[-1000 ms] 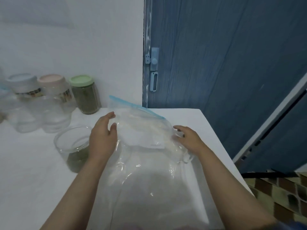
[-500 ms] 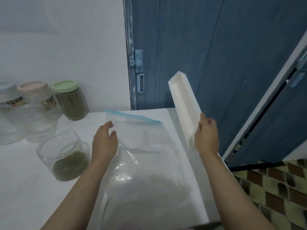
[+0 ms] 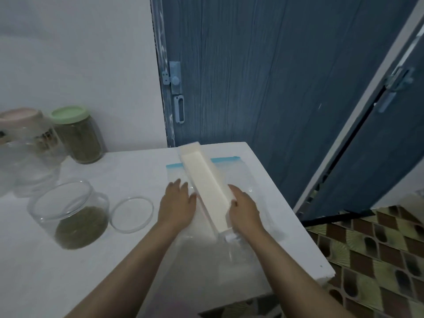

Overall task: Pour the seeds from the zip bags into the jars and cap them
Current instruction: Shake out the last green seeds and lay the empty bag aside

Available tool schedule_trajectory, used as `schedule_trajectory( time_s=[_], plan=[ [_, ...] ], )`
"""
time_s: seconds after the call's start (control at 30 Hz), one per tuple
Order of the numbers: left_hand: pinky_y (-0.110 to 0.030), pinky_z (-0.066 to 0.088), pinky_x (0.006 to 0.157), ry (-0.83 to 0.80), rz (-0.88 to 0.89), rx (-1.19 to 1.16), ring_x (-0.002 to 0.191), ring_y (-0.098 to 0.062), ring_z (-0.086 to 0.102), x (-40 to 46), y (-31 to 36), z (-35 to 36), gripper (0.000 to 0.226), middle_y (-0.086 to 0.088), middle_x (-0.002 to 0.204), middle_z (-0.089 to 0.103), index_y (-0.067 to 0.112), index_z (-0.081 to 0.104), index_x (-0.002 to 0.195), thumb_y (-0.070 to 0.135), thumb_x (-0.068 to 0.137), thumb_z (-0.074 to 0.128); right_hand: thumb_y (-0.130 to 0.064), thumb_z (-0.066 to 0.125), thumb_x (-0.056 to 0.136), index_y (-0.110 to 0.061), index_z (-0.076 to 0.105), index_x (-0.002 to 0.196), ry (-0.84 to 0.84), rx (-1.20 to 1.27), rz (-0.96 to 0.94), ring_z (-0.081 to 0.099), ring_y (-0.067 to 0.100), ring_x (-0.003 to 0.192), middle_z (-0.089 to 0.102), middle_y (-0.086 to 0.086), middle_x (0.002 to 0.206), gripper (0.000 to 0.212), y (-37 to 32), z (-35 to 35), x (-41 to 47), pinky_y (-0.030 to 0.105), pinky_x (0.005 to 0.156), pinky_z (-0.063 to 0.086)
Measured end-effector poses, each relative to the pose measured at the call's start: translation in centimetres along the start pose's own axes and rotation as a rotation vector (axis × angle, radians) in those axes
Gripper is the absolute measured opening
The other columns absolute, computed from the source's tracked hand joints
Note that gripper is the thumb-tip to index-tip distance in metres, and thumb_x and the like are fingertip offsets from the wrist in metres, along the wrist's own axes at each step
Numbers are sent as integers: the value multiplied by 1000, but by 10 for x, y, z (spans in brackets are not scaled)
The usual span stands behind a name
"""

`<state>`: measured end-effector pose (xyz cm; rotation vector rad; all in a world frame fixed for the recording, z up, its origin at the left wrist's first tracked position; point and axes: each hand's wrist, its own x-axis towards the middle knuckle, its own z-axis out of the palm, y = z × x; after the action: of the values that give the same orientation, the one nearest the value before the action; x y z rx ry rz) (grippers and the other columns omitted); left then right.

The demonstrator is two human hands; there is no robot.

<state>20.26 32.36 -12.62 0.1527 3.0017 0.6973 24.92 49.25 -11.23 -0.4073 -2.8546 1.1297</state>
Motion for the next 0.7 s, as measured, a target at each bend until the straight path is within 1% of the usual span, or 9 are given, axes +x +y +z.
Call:
schedule_trajectory(
  time_s=[0.07,0.13,0.27,0.37,0.43,0.53,0.57,0.63,0.7],
  plan=[
    [-45,6,125,-96,-9,138,154,-30,1,-12,2,16,59,-9,167,6,9,18,157,41,107,22,-5,33,98,-28,41,146,-13,-62,15,52,27,114,55,7,124,53,1,3,-3,43,101,43],
    [-46,-2,124,-140,-7,245,154,-28,-7,-18,-3,25,61,-7,167,-5,9,7,158,43,107,14,-4,33,97,-26,37,149,-32,-101,15,52,28,113,52,7,123,57,-4,0,-4,40,99,43],
    [-43,-5,124,-146,17,276,153,-27,-11,-18,-12,25,62,-6,167,-10,10,1,158,43,107,13,4,31,94,-18,33,152,-9,-40,19,49,29,120,50,10,130,62,-14,-13,-5,30,94,43],
    [-44,-6,124,-125,44,135,154,-25,-9,-20,-14,17,61,-4,167,-8,11,5,159,42,107,16,5,30,95,-15,38,149,-31,83,29,51,21,108,54,8,133,58,-20,-31,-13,22,85,37],
    [-44,-5,123,-91,40,25,154,-24,-6,-27,-13,7,59,-2,167,-4,14,10,159,41,108,20,5,30,96,-15,39,148,-62,93,37,50,20,104,54,8,135,57,-22,-40,-19,23,84,39],
    [-43,-4,124,-92,38,-4,154,-22,-3,-48,-5,-8,56,-2,167,3,17,21,157,40,107,24,3,28,97,-17,27,155,-112,102,89,50,26,124,42,8,150,62,-20,-44,-31,31,101,44],
    [-41,-4,124,-92,52,-35,154,-20,-1,-57,-3,-12,55,0,167,5,18,24,157,42,107,25,3,27,97,-19,25,156,-118,122,99,50,26,126,40,6,152,64,-17,-44,-35,33,104,44],
    [-37,-3,124,-102,146,-83,154,-15,2,-75,0,-18,63,5,166,11,24,28,155,56,101,25,2,26,96,-22,26,157,-115,164,101,52,24,119,44,3,147,65,-12,-43,-39,36,102,46],
    [-38,-3,124,-224,242,-102,153,-10,3,-91,-1,-18,82,12,165,13,33,28,154,79,87,17,1,26,97,-23,27,156,-115,168,102,53,27,120,47,4,143,64,-7,-40,-40,36,99,48]
  ],
)
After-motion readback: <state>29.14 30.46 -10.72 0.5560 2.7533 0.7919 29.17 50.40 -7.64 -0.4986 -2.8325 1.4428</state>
